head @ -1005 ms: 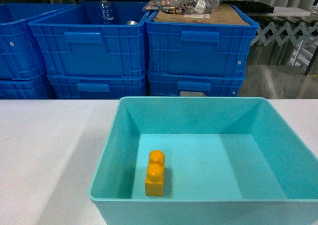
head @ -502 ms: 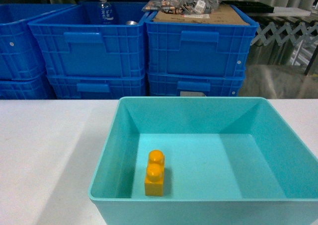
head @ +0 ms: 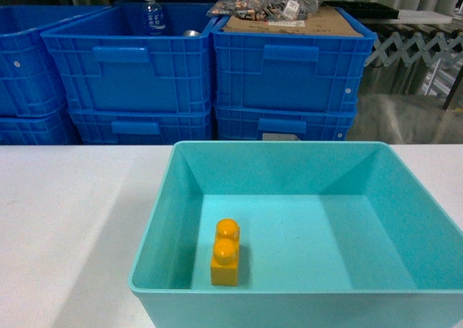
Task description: Pick red block from blue box to shelf
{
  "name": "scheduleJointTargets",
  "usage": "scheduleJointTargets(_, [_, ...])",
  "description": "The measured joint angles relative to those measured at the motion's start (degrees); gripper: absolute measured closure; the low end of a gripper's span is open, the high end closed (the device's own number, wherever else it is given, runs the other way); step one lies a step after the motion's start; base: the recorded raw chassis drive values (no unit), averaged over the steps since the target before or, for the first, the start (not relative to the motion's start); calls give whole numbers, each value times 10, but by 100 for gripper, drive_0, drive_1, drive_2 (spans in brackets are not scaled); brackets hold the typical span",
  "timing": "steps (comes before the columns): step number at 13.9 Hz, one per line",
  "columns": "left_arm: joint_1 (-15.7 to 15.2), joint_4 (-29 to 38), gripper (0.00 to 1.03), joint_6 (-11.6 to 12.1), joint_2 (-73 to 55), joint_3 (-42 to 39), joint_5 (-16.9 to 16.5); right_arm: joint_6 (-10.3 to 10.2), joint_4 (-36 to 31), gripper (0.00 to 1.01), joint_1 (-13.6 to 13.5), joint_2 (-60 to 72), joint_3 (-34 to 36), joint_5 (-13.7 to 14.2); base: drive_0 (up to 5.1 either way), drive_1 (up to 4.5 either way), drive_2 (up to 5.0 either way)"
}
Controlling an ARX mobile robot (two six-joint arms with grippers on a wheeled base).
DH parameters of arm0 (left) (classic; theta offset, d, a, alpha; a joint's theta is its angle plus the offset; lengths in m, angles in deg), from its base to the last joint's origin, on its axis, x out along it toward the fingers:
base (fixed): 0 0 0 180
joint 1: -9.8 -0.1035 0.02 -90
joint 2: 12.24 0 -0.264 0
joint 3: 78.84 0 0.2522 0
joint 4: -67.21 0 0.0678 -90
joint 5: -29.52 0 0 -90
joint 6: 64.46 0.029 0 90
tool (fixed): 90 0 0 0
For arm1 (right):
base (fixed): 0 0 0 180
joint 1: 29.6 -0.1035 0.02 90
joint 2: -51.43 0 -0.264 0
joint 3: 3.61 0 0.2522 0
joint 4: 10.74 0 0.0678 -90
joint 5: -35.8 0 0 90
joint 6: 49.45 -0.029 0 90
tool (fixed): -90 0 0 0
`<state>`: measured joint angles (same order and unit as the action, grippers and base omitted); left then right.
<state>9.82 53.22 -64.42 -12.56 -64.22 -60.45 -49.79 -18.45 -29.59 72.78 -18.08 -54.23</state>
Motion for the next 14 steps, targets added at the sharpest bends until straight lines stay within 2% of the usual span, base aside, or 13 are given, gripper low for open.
scheduleJointTargets(9, [0,0,5,0,0,0,0,0,110,73,0,-110,0,0,0,0,0])
scheduleJointTargets(10, [0,0,5,0,0,0,0,0,151,73,0,-139,-1,0,0,0,0])
scheduleJointTargets(11, [0,0,5,0,0,0,1,0,220,73,0,-192,0,0,0,0,0])
scheduleJointTargets(12, [0,-1,5,0,0,0,0,0,205,73,0,-211,-2,0,0,0,0])
scheduleJointTargets(14, [0,0,5,0,0,0,0,0,218,73,0,-211,0,0,0,0,0])
